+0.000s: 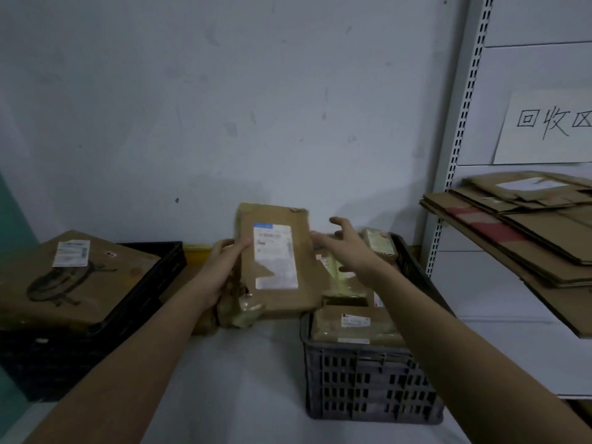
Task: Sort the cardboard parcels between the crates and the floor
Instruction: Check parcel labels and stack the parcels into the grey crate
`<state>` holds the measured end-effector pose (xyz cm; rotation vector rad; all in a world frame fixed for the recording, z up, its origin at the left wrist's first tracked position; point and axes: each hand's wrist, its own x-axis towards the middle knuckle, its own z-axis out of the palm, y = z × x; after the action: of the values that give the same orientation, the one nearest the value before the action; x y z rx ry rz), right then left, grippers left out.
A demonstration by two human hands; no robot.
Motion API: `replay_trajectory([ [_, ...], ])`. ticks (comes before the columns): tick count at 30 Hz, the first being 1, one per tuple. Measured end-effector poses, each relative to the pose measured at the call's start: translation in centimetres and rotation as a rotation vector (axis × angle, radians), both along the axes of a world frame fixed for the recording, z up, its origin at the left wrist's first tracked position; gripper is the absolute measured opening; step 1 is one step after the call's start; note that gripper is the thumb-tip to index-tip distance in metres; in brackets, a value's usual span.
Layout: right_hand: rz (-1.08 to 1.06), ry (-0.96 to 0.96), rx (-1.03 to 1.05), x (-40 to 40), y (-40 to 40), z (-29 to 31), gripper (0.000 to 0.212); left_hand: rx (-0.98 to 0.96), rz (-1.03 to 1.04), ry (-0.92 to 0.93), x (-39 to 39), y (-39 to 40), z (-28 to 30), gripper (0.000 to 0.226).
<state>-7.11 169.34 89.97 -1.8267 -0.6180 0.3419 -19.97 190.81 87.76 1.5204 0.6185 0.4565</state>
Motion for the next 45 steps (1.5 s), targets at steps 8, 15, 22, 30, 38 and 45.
replay_trajectory([
  [8, 0.075, -0.362, -0.323, -3.6, 2.3, -4.1, 0.107, -0.275, 0.215, -0.093, 3.5, -1.9, -1.6, 0.070],
  [15, -0.037, -0.673, -0.477, -4.5, 0.6, -4.9, 0.101, -0.360, 0.057, -0.042, 7.3, -1.5, -5.6, 0.110],
  [22, -0.229, -0.640, -0.518, -1.3, -2.4, -8.8, 0.081, -0.243, -0.212, -0.018, 8.2, -7.8, -5.4, 0.039],
  [30, -0.381, -0.695, -0.461, 4.7, -2.3, -12.4, 0.058, -0.139, -0.228, 0.012, 14.5, -8.4, -8.2, 0.063],
  [38, -0.287, -0.659, -0.547, 12.8, 0.2, -16.4, 0.051, 0.292, -0.376, 0.005, 20.2, -6.0, -13.7, 0.091],
  [45, -0.112, -0.525, -0.370, 18.7, 2.6, -17.0, 0.044, 0.799, -0.230, 0.083, 24.6, -2.3, -16.5, 0.063],
])
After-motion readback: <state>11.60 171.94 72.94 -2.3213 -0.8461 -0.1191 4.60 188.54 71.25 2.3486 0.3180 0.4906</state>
